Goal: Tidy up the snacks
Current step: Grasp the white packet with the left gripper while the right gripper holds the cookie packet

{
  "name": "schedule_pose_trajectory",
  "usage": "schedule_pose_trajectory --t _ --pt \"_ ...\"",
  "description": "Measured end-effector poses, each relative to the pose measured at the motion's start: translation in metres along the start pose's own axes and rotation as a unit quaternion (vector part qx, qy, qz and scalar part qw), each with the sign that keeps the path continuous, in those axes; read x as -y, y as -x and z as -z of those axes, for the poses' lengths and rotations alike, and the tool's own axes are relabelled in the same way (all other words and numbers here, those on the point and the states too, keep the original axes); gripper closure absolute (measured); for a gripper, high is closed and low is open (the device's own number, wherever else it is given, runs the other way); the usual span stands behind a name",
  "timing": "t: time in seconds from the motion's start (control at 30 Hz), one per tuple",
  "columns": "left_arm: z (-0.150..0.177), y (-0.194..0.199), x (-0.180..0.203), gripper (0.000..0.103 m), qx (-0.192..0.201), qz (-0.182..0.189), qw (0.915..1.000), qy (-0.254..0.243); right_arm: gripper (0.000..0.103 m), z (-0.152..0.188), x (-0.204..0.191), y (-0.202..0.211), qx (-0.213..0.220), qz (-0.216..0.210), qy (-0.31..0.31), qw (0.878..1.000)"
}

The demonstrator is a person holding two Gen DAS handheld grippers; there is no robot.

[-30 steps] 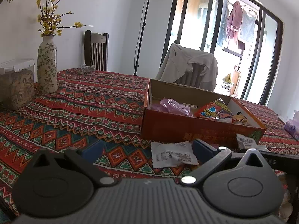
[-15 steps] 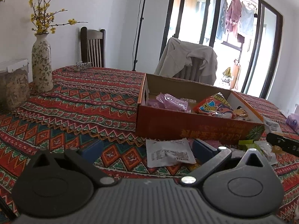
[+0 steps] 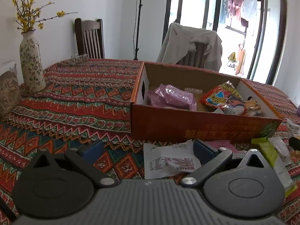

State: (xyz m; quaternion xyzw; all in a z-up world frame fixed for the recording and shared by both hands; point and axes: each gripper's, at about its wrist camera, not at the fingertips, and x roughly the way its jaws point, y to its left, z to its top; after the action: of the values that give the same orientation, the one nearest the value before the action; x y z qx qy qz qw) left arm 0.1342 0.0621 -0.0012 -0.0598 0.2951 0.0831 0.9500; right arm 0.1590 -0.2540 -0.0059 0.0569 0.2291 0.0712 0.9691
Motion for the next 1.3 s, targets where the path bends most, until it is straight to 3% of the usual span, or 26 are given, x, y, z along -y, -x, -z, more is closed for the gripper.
schedule_pose_trajectory --t 0.2,0.63,0.87,0.93,1.03,1.13,1.3 --pt "0.002 -0.018 0.002 0.000 -0.022 -0.019 0.9996 -0.002 0.056 0.003 -0.001 -0.003 0.001 -0.006 0.000 1.000" --pt "0.003 -0.052 0.029 0.000 -0.072 -0.008 0.9973 -0.011 0.056 0.006 0.001 -0.008 -0.004 -0.012 -0.004 1.000" --pt "0.007 -0.058 0.033 0.001 -0.076 -0.026 0.9967 -0.007 0.056 0.007 0.001 -0.010 -0.007 -0.014 -0.008 1.000" --pt "0.008 -0.057 0.032 0.004 -0.073 -0.027 0.9970 -0.006 0.056 0.008 0.001 -0.010 -0.008 -0.014 -0.008 1.000" --pt "0.010 -0.052 0.032 0.023 -0.064 -0.033 0.9973 -0.014 0.056 0.009 0.002 -0.010 -0.007 -0.014 -0.009 1.000" --pt "0.011 -0.045 0.028 0.032 -0.056 -0.019 0.9982 -0.008 0.056 0.009 0.002 -0.010 -0.007 -0.013 -0.008 1.000" --pt "0.011 -0.030 0.024 0.033 -0.039 -0.013 0.9991 -0.012 0.056 0.010 0.003 -0.008 -0.002 -0.014 -0.009 1.000"
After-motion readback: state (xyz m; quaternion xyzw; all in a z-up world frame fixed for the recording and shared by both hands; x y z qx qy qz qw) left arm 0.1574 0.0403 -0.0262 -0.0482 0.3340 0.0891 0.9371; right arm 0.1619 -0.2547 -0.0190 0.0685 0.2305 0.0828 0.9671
